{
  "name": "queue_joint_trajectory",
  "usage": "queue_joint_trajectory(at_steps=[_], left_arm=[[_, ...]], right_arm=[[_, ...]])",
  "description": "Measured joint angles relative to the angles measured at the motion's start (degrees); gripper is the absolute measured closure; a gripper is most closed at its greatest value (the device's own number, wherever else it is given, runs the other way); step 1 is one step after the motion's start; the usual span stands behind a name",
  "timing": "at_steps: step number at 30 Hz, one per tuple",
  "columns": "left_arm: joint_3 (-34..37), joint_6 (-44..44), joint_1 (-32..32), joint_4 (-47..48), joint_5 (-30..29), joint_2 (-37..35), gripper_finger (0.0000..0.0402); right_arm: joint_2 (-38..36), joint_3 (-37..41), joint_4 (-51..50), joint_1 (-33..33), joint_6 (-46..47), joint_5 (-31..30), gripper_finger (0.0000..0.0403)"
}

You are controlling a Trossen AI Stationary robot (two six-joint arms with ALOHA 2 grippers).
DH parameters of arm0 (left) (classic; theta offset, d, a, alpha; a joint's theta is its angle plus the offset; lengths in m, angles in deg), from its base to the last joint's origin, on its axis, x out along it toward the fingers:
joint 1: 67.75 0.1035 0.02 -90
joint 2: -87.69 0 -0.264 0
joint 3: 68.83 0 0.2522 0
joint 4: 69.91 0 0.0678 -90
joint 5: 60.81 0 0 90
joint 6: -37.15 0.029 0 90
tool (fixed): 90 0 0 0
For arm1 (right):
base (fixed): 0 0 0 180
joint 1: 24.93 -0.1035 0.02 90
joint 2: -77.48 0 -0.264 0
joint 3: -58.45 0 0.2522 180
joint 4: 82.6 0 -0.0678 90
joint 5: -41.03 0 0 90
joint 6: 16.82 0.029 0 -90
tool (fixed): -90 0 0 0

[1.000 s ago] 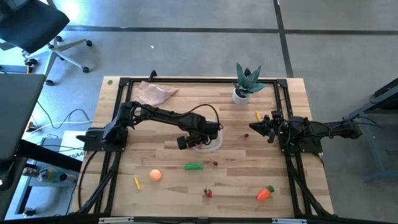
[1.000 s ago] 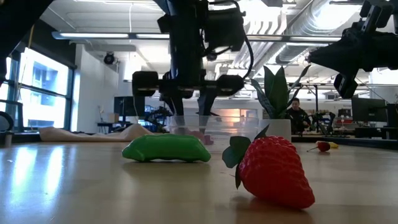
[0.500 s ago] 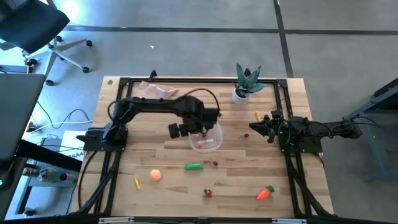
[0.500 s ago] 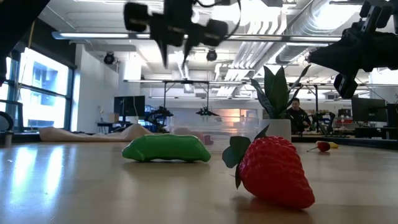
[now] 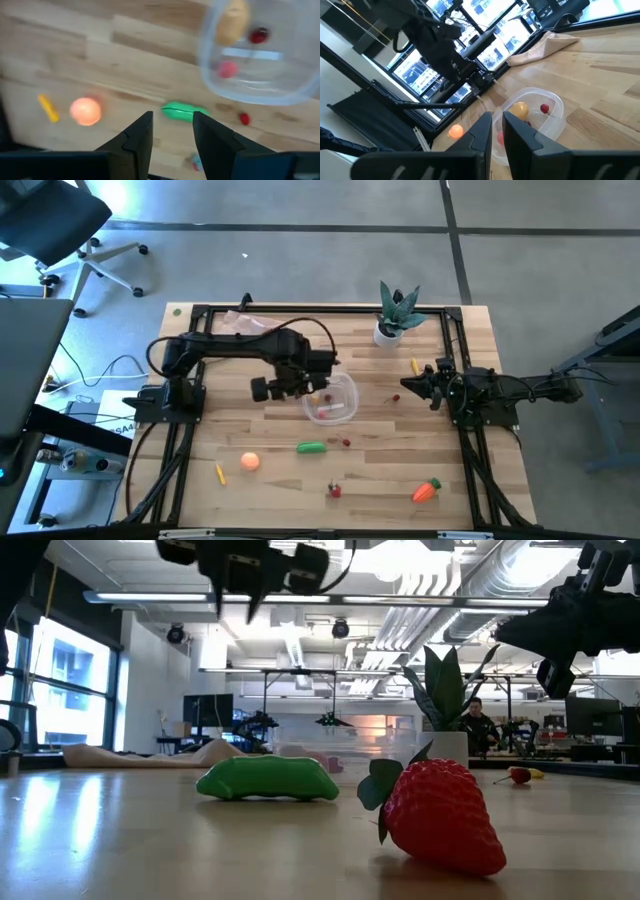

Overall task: Pick and placing Produce into tupperware
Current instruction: Put the orange peach into the transparent bin

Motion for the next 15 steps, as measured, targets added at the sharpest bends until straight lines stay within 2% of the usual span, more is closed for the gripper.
queue_joint_trajectory(at_steps=[9, 15], left_arm=[[12.47, -10.71, -4.29, -0.59, -0.61, -9.14, 0.0273], [23.88, -20.24, -10.37, -3.78, -3.30, -19.90, 0.0273]], right_arm=[[0.00, 0.00, 0.00, -0.01, 0.00, 0.00, 0.0366], [0.00, 0.00, 0.00, 0.00, 0.00, -0.01, 0.0366]])
